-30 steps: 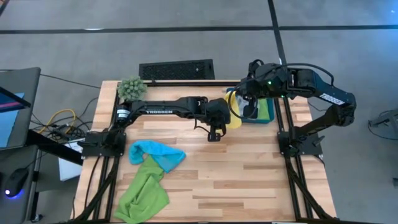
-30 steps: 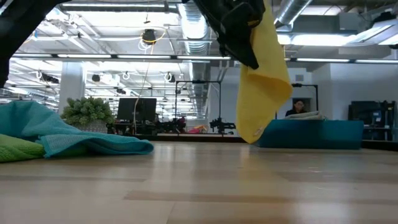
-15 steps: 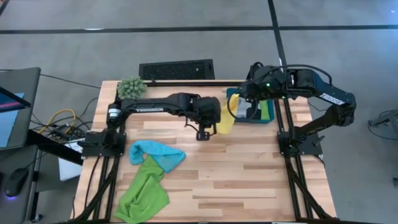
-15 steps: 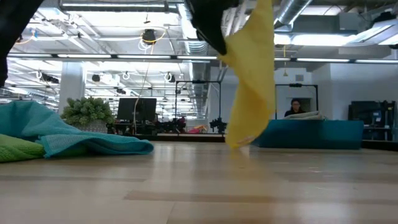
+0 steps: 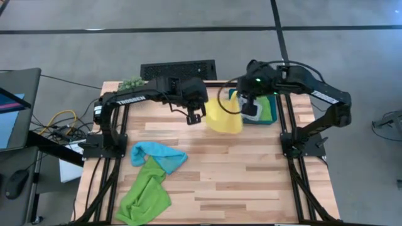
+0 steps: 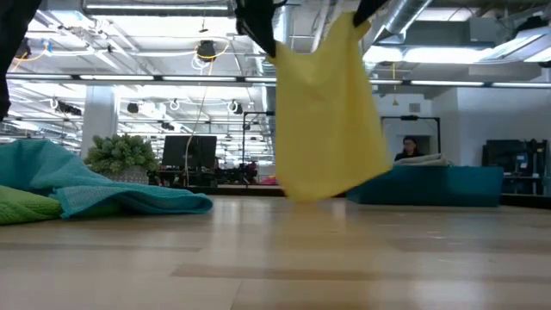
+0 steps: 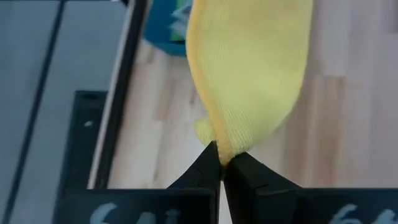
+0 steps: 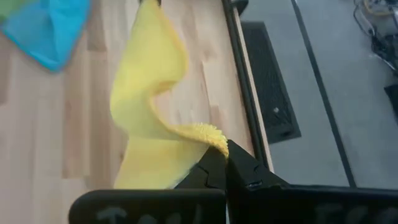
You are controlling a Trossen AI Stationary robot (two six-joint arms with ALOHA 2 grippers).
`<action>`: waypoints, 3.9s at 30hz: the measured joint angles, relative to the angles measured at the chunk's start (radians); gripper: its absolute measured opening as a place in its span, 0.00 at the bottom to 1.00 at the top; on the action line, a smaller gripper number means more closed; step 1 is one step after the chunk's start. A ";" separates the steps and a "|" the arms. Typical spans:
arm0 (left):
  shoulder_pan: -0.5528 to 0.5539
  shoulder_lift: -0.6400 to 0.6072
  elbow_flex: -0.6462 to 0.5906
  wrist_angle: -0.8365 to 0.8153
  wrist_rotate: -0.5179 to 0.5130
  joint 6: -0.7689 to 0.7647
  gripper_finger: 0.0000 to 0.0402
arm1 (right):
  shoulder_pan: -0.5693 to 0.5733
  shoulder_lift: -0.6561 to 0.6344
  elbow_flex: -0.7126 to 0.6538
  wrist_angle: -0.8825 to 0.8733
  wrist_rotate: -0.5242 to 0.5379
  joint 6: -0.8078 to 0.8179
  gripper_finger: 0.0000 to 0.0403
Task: Fold microfiber towels
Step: Fold the yellow microfiber cloth
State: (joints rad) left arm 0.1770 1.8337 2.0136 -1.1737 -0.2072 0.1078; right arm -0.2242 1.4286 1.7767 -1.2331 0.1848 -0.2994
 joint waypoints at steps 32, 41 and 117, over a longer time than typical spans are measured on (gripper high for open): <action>0.113 -0.148 -0.007 -0.226 -0.104 -0.103 0.00 | -0.147 0.130 -0.033 0.095 -0.055 -0.036 0.02; -0.007 -0.148 -0.007 -0.292 -0.105 -0.244 0.00 | -0.036 0.138 -0.131 0.098 -0.057 0.027 0.02; -0.540 0.025 -0.007 -0.351 -0.267 -0.776 0.00 | 0.391 -0.199 -0.507 0.248 0.116 0.254 0.01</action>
State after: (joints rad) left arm -0.3626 1.8586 2.0068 -1.5247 -0.4738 -0.6678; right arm 0.1671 1.2297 1.2700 -0.9851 0.3008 -0.0453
